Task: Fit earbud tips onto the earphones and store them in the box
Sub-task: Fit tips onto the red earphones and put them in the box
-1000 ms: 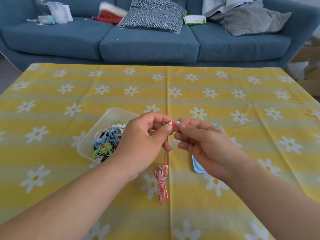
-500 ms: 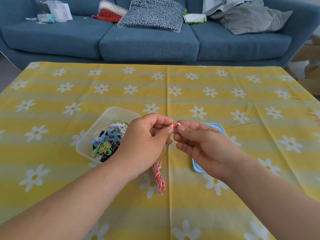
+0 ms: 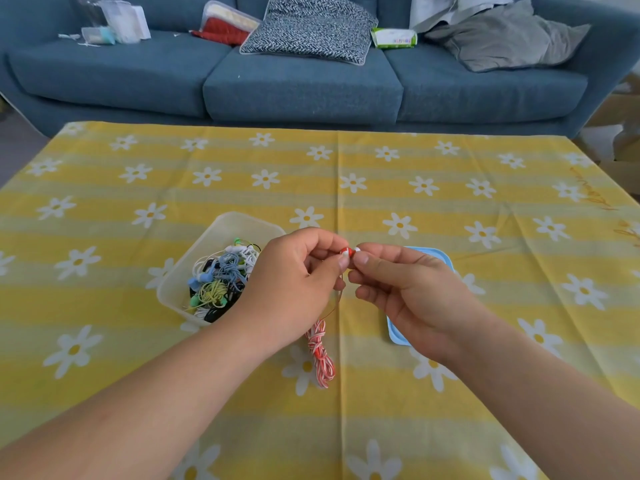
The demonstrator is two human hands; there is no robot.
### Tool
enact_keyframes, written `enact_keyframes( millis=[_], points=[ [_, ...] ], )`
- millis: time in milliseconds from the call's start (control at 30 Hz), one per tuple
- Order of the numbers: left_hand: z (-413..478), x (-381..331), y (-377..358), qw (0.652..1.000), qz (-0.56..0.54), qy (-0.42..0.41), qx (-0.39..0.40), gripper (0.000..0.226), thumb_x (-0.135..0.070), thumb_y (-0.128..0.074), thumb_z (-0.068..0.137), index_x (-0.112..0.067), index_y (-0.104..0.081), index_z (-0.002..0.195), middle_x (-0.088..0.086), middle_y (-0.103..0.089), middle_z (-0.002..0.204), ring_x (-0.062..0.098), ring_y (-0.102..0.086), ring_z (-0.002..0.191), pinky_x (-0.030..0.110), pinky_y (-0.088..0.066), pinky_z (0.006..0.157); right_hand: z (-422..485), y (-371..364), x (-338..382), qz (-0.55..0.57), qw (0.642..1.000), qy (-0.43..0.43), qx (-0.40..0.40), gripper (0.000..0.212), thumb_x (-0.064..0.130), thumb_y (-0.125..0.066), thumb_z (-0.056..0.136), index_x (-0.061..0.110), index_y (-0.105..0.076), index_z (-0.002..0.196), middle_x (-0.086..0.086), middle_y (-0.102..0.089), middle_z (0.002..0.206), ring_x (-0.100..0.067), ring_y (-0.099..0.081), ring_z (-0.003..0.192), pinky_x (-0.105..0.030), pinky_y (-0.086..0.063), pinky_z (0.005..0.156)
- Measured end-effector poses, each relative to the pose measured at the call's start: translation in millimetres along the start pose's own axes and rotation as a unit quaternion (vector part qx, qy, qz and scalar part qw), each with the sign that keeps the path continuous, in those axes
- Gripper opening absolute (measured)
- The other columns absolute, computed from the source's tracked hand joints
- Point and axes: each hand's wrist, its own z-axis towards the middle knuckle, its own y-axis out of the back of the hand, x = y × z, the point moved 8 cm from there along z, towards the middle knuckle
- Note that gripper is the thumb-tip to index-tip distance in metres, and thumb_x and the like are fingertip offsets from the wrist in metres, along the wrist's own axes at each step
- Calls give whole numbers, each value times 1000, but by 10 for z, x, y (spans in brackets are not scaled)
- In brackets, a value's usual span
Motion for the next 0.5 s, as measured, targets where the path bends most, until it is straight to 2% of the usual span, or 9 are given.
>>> enact_keyframes(
  millis=[200,267,367,500],
  points=[
    [17,8,-1,1000,5,5,-14,10,-10,-67,96,-17,-73,99,1,-74,80,7,-71,68,12,-47,55,11,-12,6,13,1000,25,-5,18,1,-75,77,-3,-73,95,-12,-73,77,-21,-69,70,-28,-61,71],
    [18,20,-7,1000,6,8,-17,9,-10,-67,96,-16,-73,99,3,-74,81,7,-71,67,12,-47,54,-5,34,47,-44,997,56,-37,15,0,-78,79,0,-76,93,-13,-75,78,-24,-70,73,-33,-61,76],
    [23,44,6,1000,-4,13,-21,8,-10,-68,97,-15,-73,100,4,-75,82,9,-72,68,14,-48,55,-44,61,158,-177,974,114,-78,8,9,-82,82,12,-81,89,-12,-79,83,-27,-72,77,-39,-60,82],
    [18,41,11,1000,-16,14,-17,8,-11,-69,96,-15,-74,101,-5,-74,77,7,-72,67,14,-48,56,-39,69,178,-201,970,113,-76,7,14,-82,83,13,-81,90,-10,-79,87,-29,-75,84,-42,-61,86]
  ],
)
